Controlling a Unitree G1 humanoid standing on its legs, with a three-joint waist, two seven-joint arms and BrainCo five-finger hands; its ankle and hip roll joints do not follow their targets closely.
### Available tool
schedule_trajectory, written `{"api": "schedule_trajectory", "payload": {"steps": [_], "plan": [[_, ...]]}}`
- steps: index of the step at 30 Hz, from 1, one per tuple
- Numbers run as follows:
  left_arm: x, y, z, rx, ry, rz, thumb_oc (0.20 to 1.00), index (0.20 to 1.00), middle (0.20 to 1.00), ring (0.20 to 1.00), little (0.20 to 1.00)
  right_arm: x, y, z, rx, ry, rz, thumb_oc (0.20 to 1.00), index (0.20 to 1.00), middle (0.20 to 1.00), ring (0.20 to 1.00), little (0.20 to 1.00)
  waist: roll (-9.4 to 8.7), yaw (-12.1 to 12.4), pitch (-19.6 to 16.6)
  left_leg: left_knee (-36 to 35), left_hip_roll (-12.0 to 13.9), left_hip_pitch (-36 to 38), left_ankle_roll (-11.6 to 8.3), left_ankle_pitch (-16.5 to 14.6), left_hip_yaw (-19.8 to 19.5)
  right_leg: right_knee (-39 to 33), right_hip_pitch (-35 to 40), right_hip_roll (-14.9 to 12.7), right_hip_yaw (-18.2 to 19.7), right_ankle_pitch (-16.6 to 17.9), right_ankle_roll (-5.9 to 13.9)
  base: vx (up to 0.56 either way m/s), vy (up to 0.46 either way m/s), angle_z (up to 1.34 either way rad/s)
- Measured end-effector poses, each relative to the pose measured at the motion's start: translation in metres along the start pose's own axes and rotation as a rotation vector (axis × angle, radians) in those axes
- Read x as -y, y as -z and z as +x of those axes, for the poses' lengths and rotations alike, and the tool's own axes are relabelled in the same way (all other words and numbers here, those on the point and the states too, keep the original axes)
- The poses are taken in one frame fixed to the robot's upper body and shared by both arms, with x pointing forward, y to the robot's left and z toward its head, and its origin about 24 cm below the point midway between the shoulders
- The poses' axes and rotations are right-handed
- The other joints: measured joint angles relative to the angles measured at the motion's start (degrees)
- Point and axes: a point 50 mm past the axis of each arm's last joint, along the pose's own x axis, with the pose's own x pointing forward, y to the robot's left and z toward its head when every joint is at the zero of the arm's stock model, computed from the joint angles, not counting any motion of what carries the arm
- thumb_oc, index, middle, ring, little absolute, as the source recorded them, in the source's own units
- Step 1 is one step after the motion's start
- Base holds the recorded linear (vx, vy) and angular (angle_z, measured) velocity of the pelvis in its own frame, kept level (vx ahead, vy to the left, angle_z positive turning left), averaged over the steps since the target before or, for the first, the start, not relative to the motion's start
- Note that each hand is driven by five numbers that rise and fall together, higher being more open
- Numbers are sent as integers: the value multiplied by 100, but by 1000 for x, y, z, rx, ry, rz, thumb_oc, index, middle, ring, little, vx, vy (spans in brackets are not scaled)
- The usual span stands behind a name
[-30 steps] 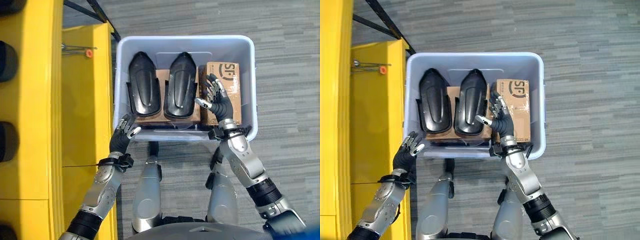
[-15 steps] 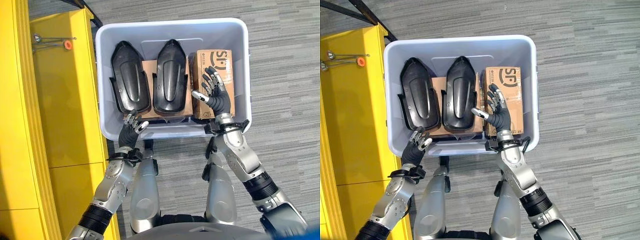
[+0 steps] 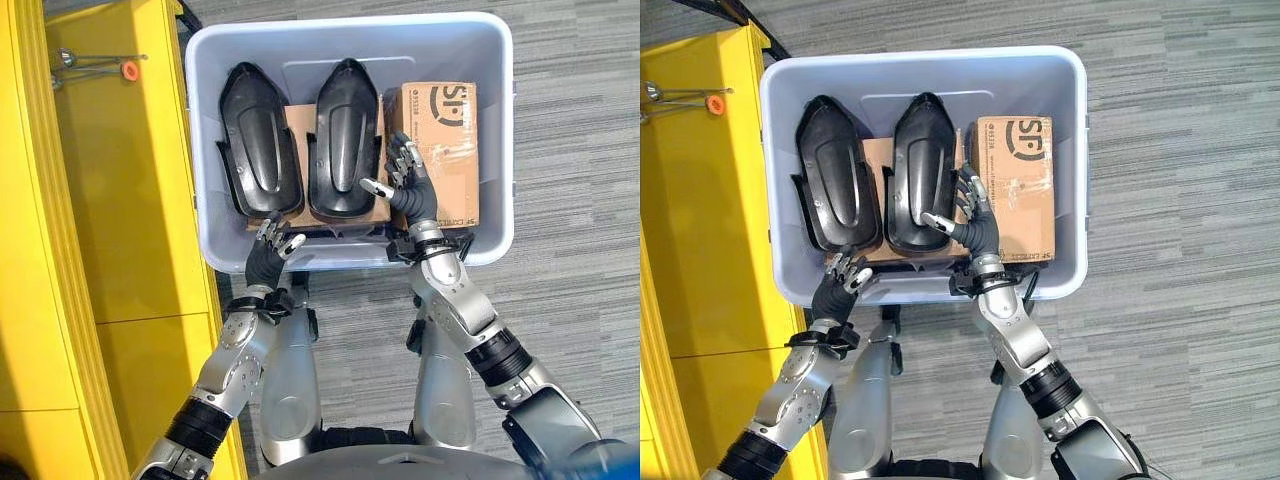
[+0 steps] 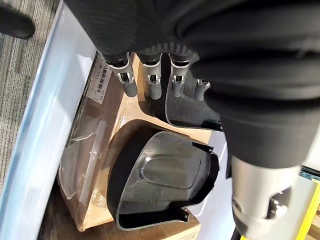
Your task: Move parts from the plastic box to the shelf.
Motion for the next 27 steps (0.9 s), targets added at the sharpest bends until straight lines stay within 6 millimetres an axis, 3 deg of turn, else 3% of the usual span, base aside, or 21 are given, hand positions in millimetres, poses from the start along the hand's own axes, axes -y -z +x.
{"api": "schedule_trajectory", "payload": {"steps": [27], "plan": [[12,-2,4,27,47,-7,1000,1000,1000,1000,1000,26,5,24,-8,194,-141,1000,1000,1000,1000,1000,133,-3,46,63,-35,-436,24,38,9,148,-504,-49,63,6,2,0,0,0]]}}
